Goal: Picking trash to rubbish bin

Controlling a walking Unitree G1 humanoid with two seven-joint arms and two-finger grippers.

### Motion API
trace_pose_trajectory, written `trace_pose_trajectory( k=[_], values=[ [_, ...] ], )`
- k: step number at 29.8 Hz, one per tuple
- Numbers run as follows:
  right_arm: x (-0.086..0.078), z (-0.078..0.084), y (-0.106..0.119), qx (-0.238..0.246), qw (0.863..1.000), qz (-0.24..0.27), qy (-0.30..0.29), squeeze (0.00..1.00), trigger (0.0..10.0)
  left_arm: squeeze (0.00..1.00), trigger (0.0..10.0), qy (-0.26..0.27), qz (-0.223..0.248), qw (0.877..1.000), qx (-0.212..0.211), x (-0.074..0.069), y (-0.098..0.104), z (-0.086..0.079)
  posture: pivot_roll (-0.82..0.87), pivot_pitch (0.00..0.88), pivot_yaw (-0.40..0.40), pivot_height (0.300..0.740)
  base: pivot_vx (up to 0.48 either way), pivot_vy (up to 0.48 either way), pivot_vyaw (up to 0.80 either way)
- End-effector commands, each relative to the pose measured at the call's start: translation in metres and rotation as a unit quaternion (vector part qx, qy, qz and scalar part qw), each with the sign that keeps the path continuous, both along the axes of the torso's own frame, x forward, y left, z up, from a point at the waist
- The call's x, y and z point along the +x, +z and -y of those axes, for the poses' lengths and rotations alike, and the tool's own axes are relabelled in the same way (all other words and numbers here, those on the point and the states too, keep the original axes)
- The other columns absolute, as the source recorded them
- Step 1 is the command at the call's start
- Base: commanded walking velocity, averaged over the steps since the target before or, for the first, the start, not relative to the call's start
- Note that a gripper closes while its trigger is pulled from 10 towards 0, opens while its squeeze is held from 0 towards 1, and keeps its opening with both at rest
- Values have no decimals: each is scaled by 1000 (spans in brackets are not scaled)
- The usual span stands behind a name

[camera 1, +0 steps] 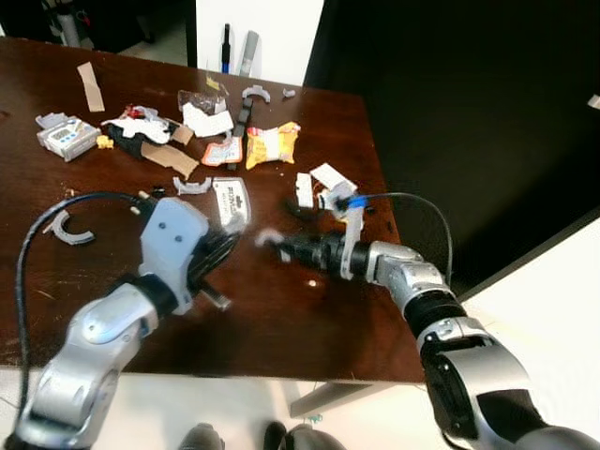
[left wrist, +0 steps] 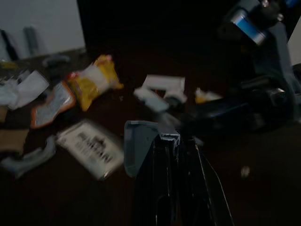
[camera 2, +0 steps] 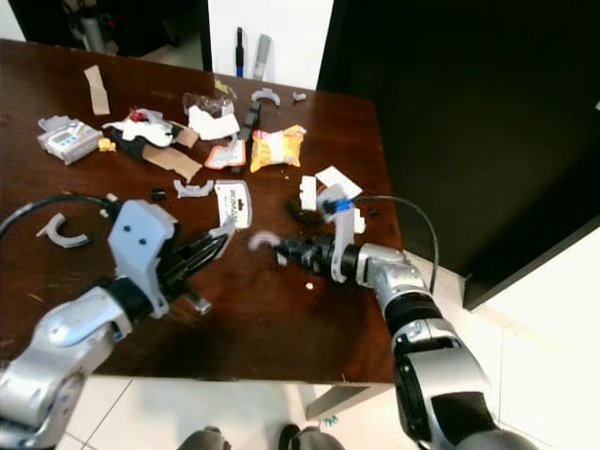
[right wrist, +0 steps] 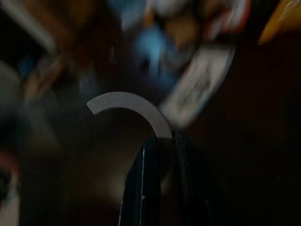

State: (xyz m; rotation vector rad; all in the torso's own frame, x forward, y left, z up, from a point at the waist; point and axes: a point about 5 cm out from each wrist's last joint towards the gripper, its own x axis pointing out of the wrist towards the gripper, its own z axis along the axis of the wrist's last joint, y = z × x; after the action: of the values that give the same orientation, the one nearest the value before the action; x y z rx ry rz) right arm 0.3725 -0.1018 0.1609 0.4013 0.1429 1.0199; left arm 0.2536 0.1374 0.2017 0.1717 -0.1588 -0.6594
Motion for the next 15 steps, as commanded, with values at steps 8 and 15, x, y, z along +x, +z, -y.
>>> trace_pose_trajectory(
  k=[8,15],
  values=[
    [18,37,16,122,975,-23,-182,0,10000,0,10000,-3,2,999,-46,6,2,23,228,122,-139,740,0,0,0],
    [22,58,20,175,950,-36,-258,0,10000,0,10000,19,7,998,-52,11,6,15,226,121,-124,740,0,0,0]
  ],
)
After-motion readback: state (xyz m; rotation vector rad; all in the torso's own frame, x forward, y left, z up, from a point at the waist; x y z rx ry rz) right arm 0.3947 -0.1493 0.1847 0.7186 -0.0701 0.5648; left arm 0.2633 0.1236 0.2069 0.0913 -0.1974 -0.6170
